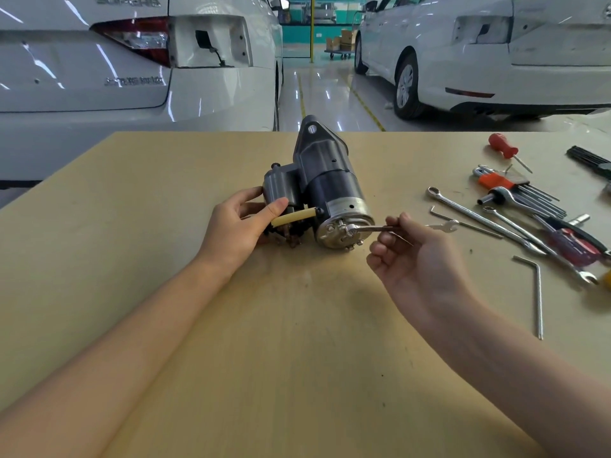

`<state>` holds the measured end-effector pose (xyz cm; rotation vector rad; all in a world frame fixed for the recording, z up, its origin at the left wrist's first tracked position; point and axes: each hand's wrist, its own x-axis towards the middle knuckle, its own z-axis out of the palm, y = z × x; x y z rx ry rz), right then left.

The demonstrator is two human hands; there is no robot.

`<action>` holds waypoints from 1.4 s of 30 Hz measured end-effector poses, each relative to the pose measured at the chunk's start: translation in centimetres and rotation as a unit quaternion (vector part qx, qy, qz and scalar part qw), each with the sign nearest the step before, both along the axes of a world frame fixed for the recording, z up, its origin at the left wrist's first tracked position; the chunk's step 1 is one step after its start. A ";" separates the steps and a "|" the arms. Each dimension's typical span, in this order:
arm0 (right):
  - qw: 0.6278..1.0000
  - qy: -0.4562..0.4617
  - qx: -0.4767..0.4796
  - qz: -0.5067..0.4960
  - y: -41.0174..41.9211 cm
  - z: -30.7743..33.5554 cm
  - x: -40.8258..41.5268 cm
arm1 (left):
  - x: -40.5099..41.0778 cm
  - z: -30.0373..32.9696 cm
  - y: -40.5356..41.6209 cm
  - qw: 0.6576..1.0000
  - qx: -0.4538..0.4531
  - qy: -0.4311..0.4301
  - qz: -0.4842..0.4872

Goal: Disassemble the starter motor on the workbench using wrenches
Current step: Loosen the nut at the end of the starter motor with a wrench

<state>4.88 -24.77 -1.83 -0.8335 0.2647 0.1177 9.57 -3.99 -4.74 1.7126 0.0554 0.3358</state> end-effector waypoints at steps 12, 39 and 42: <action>0.996 0.049 0.073 0.021 0.8 0.4 -0.9 | 0.1 -0.1 0.1 1.000 0.015 -0.008 0.004; 0.312 -0.584 -0.747 -0.060 2.4 0.4 -1.2 | -0.2 0.2 0.1 1.000 -0.006 0.012 -0.011; 0.528 -0.583 -0.612 -0.080 2.0 0.6 -2.0 | -0.2 0.2 0.1 1.000 -0.001 0.009 -0.011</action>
